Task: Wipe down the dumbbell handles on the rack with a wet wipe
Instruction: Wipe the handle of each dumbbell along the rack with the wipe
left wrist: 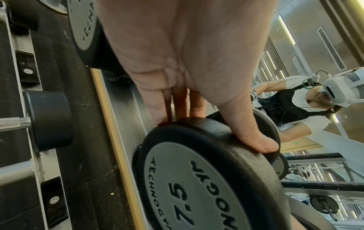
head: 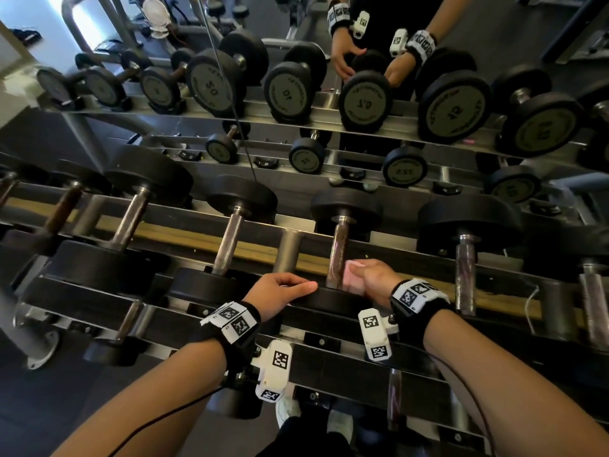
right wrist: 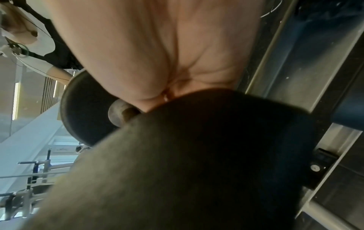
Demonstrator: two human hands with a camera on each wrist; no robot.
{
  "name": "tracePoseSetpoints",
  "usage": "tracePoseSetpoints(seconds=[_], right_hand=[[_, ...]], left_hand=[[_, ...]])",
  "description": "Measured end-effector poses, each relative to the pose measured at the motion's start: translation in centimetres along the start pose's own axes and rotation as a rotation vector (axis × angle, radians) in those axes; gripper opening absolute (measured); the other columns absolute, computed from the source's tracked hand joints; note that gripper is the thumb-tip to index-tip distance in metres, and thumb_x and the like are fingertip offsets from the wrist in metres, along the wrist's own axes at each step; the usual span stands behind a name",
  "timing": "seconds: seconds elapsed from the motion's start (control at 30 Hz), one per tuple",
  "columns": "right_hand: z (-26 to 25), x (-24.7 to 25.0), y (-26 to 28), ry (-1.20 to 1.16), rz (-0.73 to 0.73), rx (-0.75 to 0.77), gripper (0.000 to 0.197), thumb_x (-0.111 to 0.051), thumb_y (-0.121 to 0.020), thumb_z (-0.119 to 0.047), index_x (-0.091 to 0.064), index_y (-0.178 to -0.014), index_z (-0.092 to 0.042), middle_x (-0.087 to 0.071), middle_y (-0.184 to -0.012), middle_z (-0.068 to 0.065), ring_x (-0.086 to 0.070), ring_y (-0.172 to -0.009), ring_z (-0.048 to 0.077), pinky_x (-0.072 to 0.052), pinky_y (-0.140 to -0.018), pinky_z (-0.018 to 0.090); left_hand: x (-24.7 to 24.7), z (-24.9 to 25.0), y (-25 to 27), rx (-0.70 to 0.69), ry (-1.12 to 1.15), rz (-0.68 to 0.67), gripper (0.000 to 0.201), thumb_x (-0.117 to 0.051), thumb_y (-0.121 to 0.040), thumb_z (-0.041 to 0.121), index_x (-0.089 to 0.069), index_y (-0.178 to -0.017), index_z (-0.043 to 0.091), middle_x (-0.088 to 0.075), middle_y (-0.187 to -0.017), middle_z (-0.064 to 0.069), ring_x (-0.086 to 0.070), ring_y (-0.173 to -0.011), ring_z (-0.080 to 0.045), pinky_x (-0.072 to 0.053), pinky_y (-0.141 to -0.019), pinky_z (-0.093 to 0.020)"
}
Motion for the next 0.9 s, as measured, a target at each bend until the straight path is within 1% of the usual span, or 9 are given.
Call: tracePoseSetpoints(seconds=[0.1,0.27,0.43,0.57,0.6,0.7,0.73,0.83,0.9], right_hand=[[-0.4,-0.5,0.5,-0.056,-0.043,0.026,0.032,-0.04,-0.103,-0.005,-0.058,-0.128,-0.001,-0.066,-0.116,0.018,-0.063,-0.109,0.03,-0.049,-0.097,0.042],[-0.6,0.3,2.7,-0.033,-0.097,0.084,0.034,-0.036,-0.102,0.0,-0.06,-0.127,-0.004,-0.066,-0.119,0.016,-0.062,-0.114,0.029,-0.047,-0.102,0.041],[-0.7,1.6,3.0,-0.125,-0.152,0.07,0.032,-0.039,-0.101,0.002,-0.066,-0.112,-0.011,-0.071,-0.113,0.01,-0.069,-0.106,0.022,-0.055,-0.088,0.034],[-1.6,0.7,2.1,-0.085,-0.017,0.039,0.032,-0.039,-0.101,0.002,-0.064,-0.12,0.0,-0.067,-0.117,0.021,-0.064,-0.111,0.034,-0.051,-0.098,0.046],[-1.8,0.2,2.1,-0.07,-0.008,0.038,0.031,-0.039,-0.101,0.003,-0.065,-0.117,0.002,-0.066,-0.117,0.022,-0.063,-0.112,0.035,-0.05,-0.101,0.048],[-2.1,-1.0,2.4,-0.036,-0.017,0.044,0.032,-0.042,-0.098,0.008,-0.069,-0.089,-0.008,-0.065,-0.119,0.025,-0.06,-0.117,0.037,-0.046,-0.105,0.049],[-2.1,-1.0,2.5,-0.053,-0.016,0.03,0.031,-0.043,-0.097,0.01,-0.069,-0.091,-0.007,-0.065,-0.118,0.024,-0.061,-0.117,0.036,-0.046,-0.105,0.047],[-2.2,-0.6,3.2,-0.16,-0.052,-0.037,0.031,-0.043,-0.096,0.013,-0.061,-0.121,0.007,-0.068,-0.113,0.019,-0.064,-0.11,0.029,-0.051,-0.1,0.041],[-2.5,0.0,4.1,-0.225,-0.116,-0.065,0.034,-0.04,-0.095,0.015,-0.056,-0.125,0.009,-0.069,-0.113,0.021,-0.067,-0.107,0.029,-0.055,-0.093,0.039]], left_hand=[[0.0,-0.2,-0.1,-0.01,0.025,0.004,0.065,-0.079,-0.042,0.077,-0.078,-0.092,0.035,-0.077,-0.098,0.006,-0.073,-0.096,-0.011,-0.054,-0.1,-0.039],[0.0,-0.2,-0.4,-0.023,0.021,-0.004,0.068,-0.079,-0.038,0.082,-0.078,-0.09,0.038,-0.077,-0.098,0.006,-0.073,-0.097,-0.01,-0.055,-0.098,-0.036],[0.0,-0.3,-0.6,-0.016,0.025,-0.008,0.068,-0.08,-0.038,0.081,-0.078,-0.09,0.038,-0.078,-0.098,0.006,-0.073,-0.095,-0.01,-0.056,-0.096,-0.035],[0.1,-0.4,-0.6,-0.019,0.02,0.0,0.068,-0.079,-0.039,0.082,-0.078,-0.091,0.039,-0.078,-0.098,0.007,-0.073,-0.095,-0.009,-0.056,-0.094,-0.033],[0.0,-0.4,-0.6,-0.019,0.022,-0.004,0.067,-0.079,-0.04,0.081,-0.078,-0.091,0.039,-0.077,-0.098,0.008,-0.073,-0.095,-0.009,-0.056,-0.094,-0.033],[0.0,-0.4,-0.5,-0.023,0.035,0.0,0.064,-0.08,-0.043,0.078,-0.078,-0.092,0.037,-0.077,-0.098,0.006,-0.073,-0.095,-0.01,-0.056,-0.096,-0.036],[0.0,-0.4,-0.5,-0.026,0.042,0.004,0.064,-0.08,-0.043,0.078,-0.078,-0.091,0.037,-0.077,-0.099,0.006,-0.073,-0.096,-0.01,-0.056,-0.096,-0.036],[-0.1,-0.6,-0.6,-0.027,0.052,0.014,0.068,-0.08,-0.038,0.081,-0.078,-0.091,0.038,-0.078,-0.098,0.006,-0.074,-0.095,-0.011,-0.056,-0.093,-0.034],[-0.2,-0.7,-0.6,-0.021,0.054,0.014,0.07,-0.08,-0.036,0.082,-0.078,-0.091,0.038,-0.078,-0.097,0.007,-0.074,-0.092,-0.009,-0.058,-0.091,-0.033]])
Point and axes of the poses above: each hand's wrist, its own y-axis away from the middle knuckle, its own x-axis out of the back of the hand, z = x × y, the point moved 6 cm from there along -y, towards the middle knuckle
